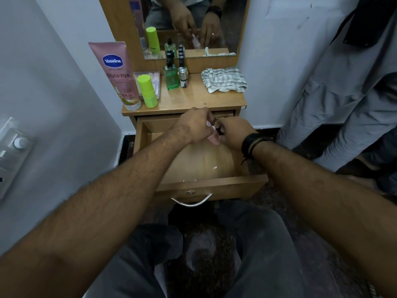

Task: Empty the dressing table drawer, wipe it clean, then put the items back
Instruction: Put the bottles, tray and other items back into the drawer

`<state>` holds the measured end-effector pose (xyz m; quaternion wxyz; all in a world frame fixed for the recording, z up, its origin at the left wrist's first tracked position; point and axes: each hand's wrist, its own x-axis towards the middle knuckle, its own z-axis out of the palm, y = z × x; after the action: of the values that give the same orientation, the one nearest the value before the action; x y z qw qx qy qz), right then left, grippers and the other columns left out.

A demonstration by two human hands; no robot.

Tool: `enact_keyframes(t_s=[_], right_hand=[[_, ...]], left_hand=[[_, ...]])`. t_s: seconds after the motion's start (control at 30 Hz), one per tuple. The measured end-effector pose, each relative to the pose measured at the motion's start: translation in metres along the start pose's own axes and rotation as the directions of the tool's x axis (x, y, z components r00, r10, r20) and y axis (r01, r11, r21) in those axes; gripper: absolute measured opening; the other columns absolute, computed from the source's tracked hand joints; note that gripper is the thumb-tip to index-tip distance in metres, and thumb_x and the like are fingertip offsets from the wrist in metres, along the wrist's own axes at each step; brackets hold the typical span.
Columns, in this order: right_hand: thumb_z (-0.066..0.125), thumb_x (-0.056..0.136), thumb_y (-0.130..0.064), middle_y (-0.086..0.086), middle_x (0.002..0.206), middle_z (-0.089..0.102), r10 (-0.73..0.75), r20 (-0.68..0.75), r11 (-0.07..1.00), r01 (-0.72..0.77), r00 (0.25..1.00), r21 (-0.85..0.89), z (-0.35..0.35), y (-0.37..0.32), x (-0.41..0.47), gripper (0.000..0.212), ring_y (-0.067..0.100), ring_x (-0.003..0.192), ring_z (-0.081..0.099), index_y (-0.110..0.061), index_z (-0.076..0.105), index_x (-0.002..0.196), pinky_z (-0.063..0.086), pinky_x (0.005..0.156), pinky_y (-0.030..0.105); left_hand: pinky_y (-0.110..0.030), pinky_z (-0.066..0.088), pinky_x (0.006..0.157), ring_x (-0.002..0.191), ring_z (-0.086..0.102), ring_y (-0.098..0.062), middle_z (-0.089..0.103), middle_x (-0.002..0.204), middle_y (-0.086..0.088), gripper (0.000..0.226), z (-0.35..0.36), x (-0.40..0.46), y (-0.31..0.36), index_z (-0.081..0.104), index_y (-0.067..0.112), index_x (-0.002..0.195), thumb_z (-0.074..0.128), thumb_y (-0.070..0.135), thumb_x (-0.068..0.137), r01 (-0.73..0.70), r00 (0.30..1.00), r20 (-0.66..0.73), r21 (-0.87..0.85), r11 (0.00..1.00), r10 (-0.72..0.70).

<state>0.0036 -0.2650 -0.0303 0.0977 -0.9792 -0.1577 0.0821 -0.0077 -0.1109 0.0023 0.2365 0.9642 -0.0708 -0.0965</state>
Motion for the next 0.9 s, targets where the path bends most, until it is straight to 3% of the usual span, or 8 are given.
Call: enact_keyframes(t_s=[0.13, 0.23, 0.37, 0.47, 0.57, 0.77, 0.83, 0.9], right_hand=[[0.069, 0.086, -0.023, 0.004, 0.105, 0.068, -0.013, 0.204, 0.996, 0.03, 0.979, -0.081, -0.006, -0.016, -0.002, 0.028, 0.024, 0.105, 0.063, -0.018, 0.065, 0.113, 0.053, 0.087, 0.036], [0.074, 0.084, -0.017, 0.002, 0.093, 0.066, 0.012, 0.349, 0.991, 0.037, 0.937, -0.131, 0.002, -0.025, -0.005, 0.016, 0.024, 0.1, 0.066, -0.019, 0.063, 0.095, 0.056, 0.081, 0.034], [0.073, 0.087, -0.016, 0.002, 0.119, 0.066, 0.003, 0.466, 0.981, 0.087, 0.885, -0.171, 0.018, -0.031, -0.011, 0.041, 0.02, 0.106, 0.063, -0.018, 0.062, 0.126, 0.055, 0.089, 0.033], [0.07, 0.09, -0.012, 0.005, 0.122, 0.066, 0.009, 0.484, 0.968, 0.114, 0.875, -0.225, 0.022, -0.035, -0.014, 0.039, 0.022, 0.108, 0.064, -0.013, 0.063, 0.128, 0.056, 0.09, 0.033], [0.065, 0.094, -0.012, 0.008, 0.121, 0.068, 0.018, 0.517, 0.953, 0.142, 0.856, -0.267, 0.025, -0.041, -0.014, 0.03, 0.023, 0.108, 0.066, -0.009, 0.065, 0.124, 0.055, 0.088, 0.032], [0.071, 0.091, -0.019, 0.005, 0.103, 0.068, 0.071, 0.568, 0.931, 0.149, 0.82, -0.333, 0.027, -0.049, -0.01, 0.027, 0.019, 0.085, 0.061, -0.008, 0.069, 0.116, 0.045, 0.056, 0.025], [0.07, 0.092, -0.019, 0.007, 0.109, 0.068, 0.059, 0.561, 0.923, 0.168, 0.826, -0.346, 0.026, -0.05, -0.008, 0.029, 0.019, 0.087, 0.059, -0.008, 0.067, 0.118, 0.046, 0.06, 0.026], [0.07, 0.091, -0.018, 0.007, 0.115, 0.067, 0.027, 0.54, 0.939, 0.164, 0.841, -0.303, 0.022, -0.049, -0.002, 0.031, 0.02, 0.094, 0.062, -0.01, 0.065, 0.121, 0.052, 0.075, 0.03]], left_hand=[[-0.039, 0.058, 0.069, 0.086, 0.063, -0.022, 0.064, 0.097, -0.009, 0.017, 0.002, -0.019, -0.009, 0.06, 0.015, 0.106, 0.061, 0.004, 0.093, 0.202, 0.974, 0.174, -0.4, 0.894, -0.142], [-0.032, 0.056, 0.065, 0.083, 0.064, -0.017, 0.062, 0.09, -0.006, 0.02, 0.018, -0.032, -0.021, 0.054, 0.015, 0.108, 0.055, -0.002, 0.096, 0.315, 0.931, 0.321, -0.476, 0.821, -0.171], [-0.035, 0.056, 0.068, 0.085, 0.062, -0.018, 0.062, 0.094, -0.006, 0.022, 0.045, -0.039, -0.036, 0.058, 0.015, 0.107, 0.059, -0.001, 0.092, 0.368, 0.884, 0.421, -0.362, 0.856, -0.201], [-0.036, 0.058, 0.069, 0.093, 0.065, -0.021, 0.067, 0.106, -0.005, 0.024, 0.056, -0.038, -0.04, 0.062, 0.019, 0.111, 0.071, 0.015, 0.089, 0.261, 0.879, 0.44, -0.118, 0.958, -0.185], [-0.038, 0.061, 0.073, 0.098, 0.071, -0.024, 0.073, 0.106, -0.003, 0.027, 0.06, -0.035, -0.038, 0.066, 0.021, 0.114, 0.074, 0.026, 0.089, 0.175, 0.852, 0.494, 0.042, 0.984, -0.173], [-0.035, 0.061, 0.075, 0.097, 0.069, -0.019, 0.07, 0.107, -0.001, 0.033, 0.061, -0.031, -0.036, 0.066, 0.019, 0.122, 0.073, 0.028, 0.091, 0.115, 0.831, 0.533, 0.118, 0.986, -0.161], [-0.036, 0.059, 0.084, 0.099, 0.067, -0.016, 0.07, 0.111, 0.0, 0.037, 0.058, -0.029, -0.038, 0.065, 0.019, 0.124, 0.074, 0.03, 0.09, 0.092, 0.837, 0.527, 0.135, 0.987, -0.15], [-0.033, 0.053, 0.089, 0.101, 0.063, -0.016, 0.068, 0.116, 0.001, 0.036, 0.047, -0.025, -0.038, 0.066, 0.018, 0.123, 0.073, 0.031, 0.091, 0.046, 0.882, 0.457, 0.162, 0.986, -0.116]])
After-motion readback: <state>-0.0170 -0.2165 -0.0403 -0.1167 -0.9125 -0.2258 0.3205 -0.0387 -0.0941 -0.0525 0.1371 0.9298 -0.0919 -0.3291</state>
